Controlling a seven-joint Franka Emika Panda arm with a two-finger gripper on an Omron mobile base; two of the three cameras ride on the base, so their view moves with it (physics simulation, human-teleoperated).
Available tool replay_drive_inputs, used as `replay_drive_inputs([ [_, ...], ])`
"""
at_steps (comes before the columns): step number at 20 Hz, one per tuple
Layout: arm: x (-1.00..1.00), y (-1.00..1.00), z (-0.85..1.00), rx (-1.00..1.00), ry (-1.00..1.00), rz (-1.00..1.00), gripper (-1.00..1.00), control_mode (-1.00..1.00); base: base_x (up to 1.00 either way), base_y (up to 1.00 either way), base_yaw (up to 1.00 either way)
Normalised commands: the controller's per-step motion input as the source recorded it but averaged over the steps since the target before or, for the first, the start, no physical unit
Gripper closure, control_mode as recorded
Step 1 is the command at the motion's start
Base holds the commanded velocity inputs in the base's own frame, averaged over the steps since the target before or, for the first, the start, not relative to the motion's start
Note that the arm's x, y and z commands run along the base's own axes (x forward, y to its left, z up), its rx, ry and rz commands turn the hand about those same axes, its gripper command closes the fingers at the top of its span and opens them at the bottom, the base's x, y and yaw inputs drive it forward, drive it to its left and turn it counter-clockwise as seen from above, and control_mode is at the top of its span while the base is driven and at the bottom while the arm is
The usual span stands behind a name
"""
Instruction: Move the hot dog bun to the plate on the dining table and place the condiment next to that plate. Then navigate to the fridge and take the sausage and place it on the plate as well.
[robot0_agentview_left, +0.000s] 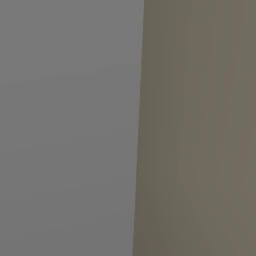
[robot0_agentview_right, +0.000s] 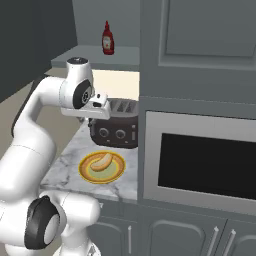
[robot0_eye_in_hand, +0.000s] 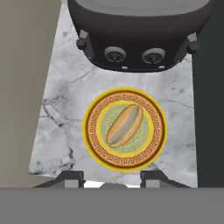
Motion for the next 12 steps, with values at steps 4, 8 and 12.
replay_drive_inputs([
  [4, -0.1, 0.0, -0.22, -0.01, 0.0, -0.01, -1.0, -1.0, 0.0, 0.0, 0.0],
  [8, -0.01, -0.02, -0.44, 0.0, 0.0, -0.1, -1.0, -1.0, 0.0, 0.0, 0.0],
  [12, 0.0, -0.06, -0.47, 0.0, 0.0, -0.15, -1.0, -1.0, 0.0, 0.0, 0.0],
])
